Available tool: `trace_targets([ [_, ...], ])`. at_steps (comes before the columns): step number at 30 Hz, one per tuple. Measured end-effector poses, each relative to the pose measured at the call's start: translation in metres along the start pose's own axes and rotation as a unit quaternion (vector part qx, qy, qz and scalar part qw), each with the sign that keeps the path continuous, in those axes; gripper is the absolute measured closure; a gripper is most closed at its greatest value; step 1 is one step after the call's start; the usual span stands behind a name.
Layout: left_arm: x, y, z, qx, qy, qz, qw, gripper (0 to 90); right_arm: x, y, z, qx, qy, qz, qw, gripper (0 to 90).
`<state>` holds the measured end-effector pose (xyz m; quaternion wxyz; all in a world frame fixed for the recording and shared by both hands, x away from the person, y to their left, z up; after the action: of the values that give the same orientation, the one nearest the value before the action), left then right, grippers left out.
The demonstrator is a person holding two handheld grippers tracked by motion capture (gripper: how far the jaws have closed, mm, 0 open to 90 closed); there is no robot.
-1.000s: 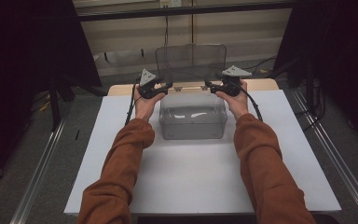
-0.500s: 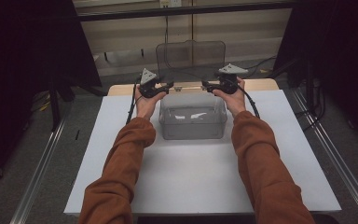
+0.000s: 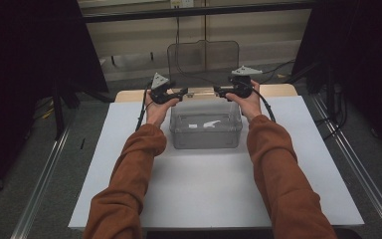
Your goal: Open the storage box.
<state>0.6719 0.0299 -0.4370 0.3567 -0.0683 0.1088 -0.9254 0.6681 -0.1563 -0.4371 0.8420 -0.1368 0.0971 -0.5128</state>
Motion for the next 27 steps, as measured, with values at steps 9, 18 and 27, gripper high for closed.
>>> trace_targets([
  [9,0.000,0.004,-0.006,-0.012,-0.017,-0.006,0.9998,30.3,0.002,0.006,-0.007,-0.019,0.003,0.002,0.9998,18.8],
  [18,0.002,0.007,-0.013,-0.020,-0.053,-0.018,0.9982,24.0,0.005,0.009,-0.010,-0.037,0.044,0.016,0.9982,13.0],
  [27,0.001,0.006,-0.015,-0.030,-0.081,-0.024,0.9960,22.7,0.005,0.008,-0.013,-0.056,0.069,0.031,0.9956,12.3],
])
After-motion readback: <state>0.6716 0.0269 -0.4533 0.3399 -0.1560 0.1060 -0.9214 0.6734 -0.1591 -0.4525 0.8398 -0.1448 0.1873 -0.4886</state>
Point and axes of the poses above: each handheld gripper's, and its own axes: y roughly forward along the jaws, z roughly out of its top, x roughly to its right, the point moved 10 cm from there along y, roughly forward along the jaws, and after that the axes turned 4 degrees about -z, right-handed, at the moved point
